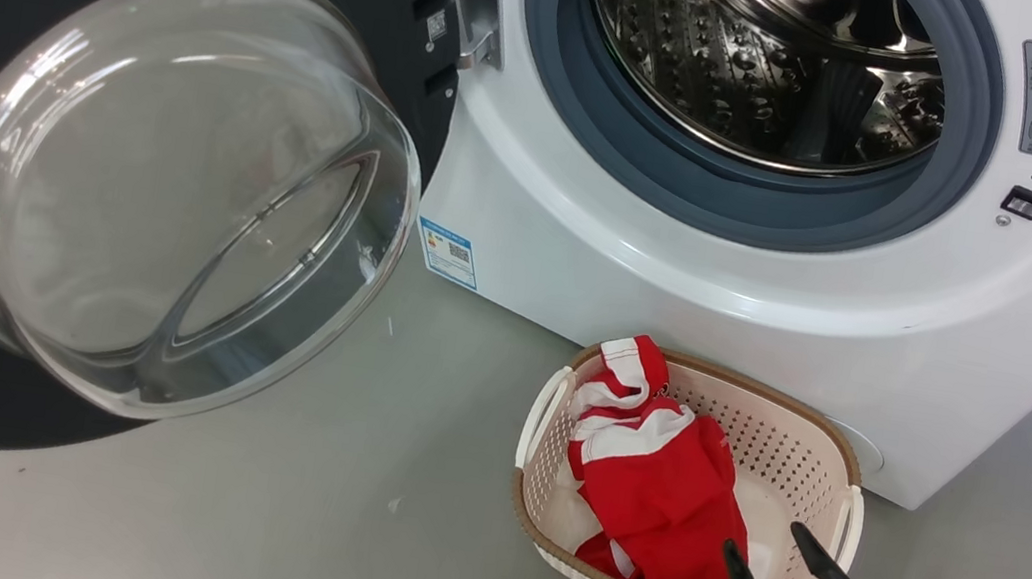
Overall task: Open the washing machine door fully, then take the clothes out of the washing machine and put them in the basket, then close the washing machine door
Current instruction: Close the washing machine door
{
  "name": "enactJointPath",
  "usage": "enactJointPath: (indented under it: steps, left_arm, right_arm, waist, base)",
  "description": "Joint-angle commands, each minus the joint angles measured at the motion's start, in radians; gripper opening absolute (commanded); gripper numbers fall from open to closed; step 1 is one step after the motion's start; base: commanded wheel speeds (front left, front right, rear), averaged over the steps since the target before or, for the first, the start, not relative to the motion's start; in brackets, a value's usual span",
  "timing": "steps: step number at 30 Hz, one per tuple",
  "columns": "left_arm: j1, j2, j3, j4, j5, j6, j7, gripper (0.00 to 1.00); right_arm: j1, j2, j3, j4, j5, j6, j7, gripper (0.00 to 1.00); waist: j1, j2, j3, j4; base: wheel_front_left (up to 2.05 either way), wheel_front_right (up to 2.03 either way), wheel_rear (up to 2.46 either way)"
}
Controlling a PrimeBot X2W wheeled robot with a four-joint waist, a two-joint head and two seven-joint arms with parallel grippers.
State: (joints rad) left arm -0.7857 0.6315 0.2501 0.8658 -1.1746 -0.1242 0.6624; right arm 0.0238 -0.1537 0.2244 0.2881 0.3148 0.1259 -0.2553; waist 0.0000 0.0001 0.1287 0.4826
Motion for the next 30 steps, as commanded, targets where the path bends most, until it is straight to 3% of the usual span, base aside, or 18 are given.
enactJointPath:
  steps: [1, 14, 30]
  left_arm:
    - [-0.020, 0.066, 0.024, -0.022, -0.013, -0.006, 0.014, 0.00]
    - [0.058, 0.059, -0.018, -0.135, -0.061, -0.006, 0.195, 0.00]
    - [0.206, 0.055, -0.043, -0.480, -0.200, -0.006, 0.400, 0.00]
  right_arm:
    - [-0.032, -0.010, 0.023, -0.025, 0.000, 0.005, -0.006, 1.00]
    - [-0.025, 0.004, 0.013, -0.018, 0.002, 0.005, -0.006, 1.00]
    - [-0.005, 0.013, -0.001, -0.024, 0.000, 0.005, -0.006, 1.00]
  waist:
    - [0.0000, -0.0001, 0.003, -0.003]
    - [0.0000, -0.0001, -0.027, -0.010]
    - [0.0000, -0.0001, -0.050, -0.010]
  base:
    - [0.00, 0.00, 0.00]
    - [0.00, 0.00, 0.00]
    - [0.00, 0.00, 0.00]
